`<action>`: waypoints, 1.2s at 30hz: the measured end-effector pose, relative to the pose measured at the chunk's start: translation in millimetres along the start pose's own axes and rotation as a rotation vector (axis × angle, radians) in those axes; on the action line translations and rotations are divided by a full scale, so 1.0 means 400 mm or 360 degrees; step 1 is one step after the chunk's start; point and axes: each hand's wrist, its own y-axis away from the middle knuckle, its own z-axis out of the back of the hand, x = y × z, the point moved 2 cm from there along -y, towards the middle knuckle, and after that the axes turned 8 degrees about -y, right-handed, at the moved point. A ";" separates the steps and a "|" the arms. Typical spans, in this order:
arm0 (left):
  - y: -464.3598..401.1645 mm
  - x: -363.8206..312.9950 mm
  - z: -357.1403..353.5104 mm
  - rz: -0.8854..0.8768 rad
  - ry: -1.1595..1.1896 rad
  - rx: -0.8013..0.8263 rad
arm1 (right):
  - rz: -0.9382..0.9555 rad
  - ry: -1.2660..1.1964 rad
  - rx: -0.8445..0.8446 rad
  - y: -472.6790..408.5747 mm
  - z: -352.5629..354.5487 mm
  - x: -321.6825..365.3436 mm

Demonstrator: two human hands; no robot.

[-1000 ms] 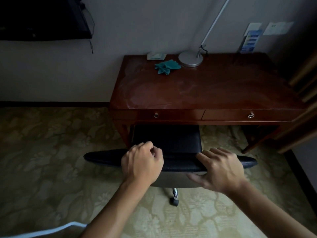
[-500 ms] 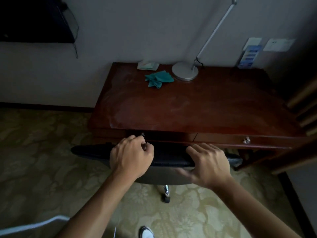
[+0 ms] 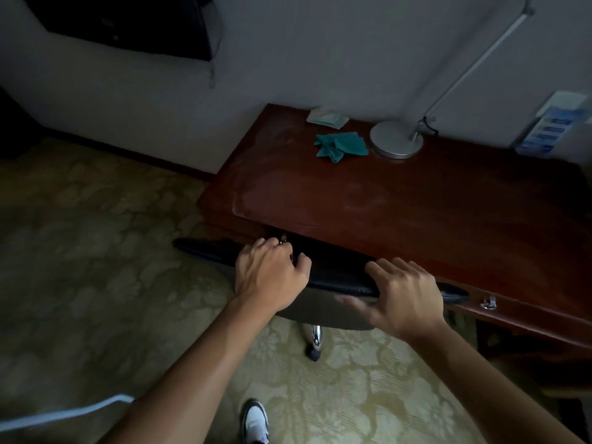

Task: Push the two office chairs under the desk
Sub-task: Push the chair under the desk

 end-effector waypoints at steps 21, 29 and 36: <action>-0.053 -0.011 0.039 0.0226 -0.0003 -0.0394 | 0.0318 0.0079 0.0027 -0.116 -0.008 -0.059; -0.156 0.054 0.044 0.0055 0.0054 -0.0493 | 0.0285 0.0102 -0.0080 -0.182 -0.038 -0.026; -0.260 0.130 0.064 -0.0154 0.0157 -0.0505 | 0.0190 0.0157 -0.0079 -0.266 -0.044 0.039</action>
